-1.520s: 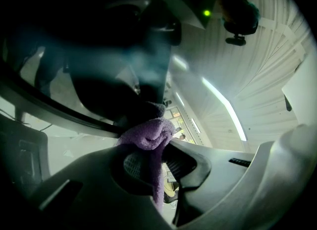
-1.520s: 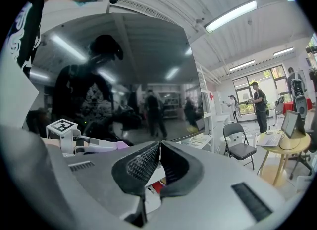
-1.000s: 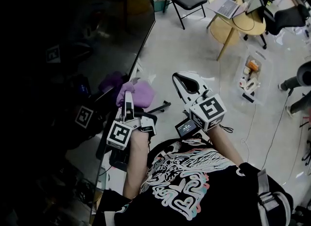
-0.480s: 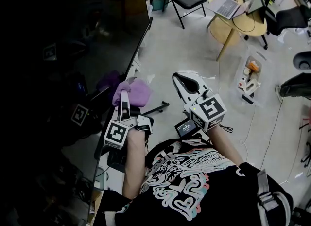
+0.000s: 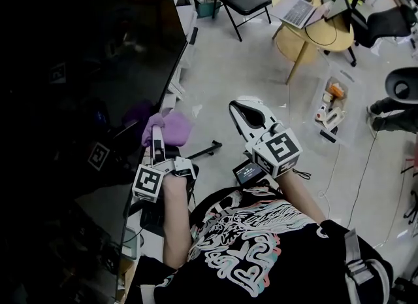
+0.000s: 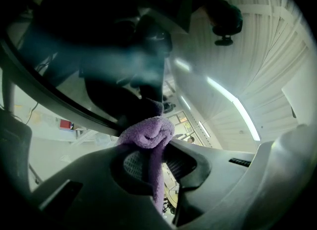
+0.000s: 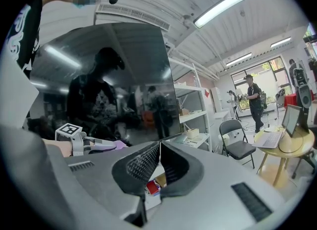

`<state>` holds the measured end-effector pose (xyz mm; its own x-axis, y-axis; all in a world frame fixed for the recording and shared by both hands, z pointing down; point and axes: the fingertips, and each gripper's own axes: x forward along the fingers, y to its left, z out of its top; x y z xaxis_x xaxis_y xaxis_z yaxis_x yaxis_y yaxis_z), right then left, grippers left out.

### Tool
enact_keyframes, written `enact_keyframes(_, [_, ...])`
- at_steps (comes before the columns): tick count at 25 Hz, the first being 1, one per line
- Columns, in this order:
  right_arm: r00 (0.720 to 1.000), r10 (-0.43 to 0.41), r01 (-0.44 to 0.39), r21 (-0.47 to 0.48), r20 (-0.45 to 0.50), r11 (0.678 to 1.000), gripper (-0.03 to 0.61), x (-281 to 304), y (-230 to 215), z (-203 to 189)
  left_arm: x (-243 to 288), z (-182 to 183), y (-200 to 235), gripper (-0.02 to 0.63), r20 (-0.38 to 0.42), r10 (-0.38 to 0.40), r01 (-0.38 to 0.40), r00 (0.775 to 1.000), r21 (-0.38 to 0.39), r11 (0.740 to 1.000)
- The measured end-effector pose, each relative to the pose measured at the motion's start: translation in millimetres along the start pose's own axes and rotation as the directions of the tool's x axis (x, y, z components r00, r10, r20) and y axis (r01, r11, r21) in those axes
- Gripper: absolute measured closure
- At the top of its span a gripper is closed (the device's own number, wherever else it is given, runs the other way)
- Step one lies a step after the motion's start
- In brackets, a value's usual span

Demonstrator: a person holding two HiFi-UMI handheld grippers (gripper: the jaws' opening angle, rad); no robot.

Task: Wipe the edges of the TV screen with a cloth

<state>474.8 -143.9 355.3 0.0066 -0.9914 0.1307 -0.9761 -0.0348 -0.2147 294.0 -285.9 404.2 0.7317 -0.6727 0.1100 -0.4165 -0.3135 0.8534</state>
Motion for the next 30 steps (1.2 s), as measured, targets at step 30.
enact_keyframes(30, [0.998,0.052,-0.053,-0.024,-0.048,0.998,0.546,-7,-33,-16,30,-11,-2,0.541,0.101,-0.089,0.102,0.991,-0.138,0.985])
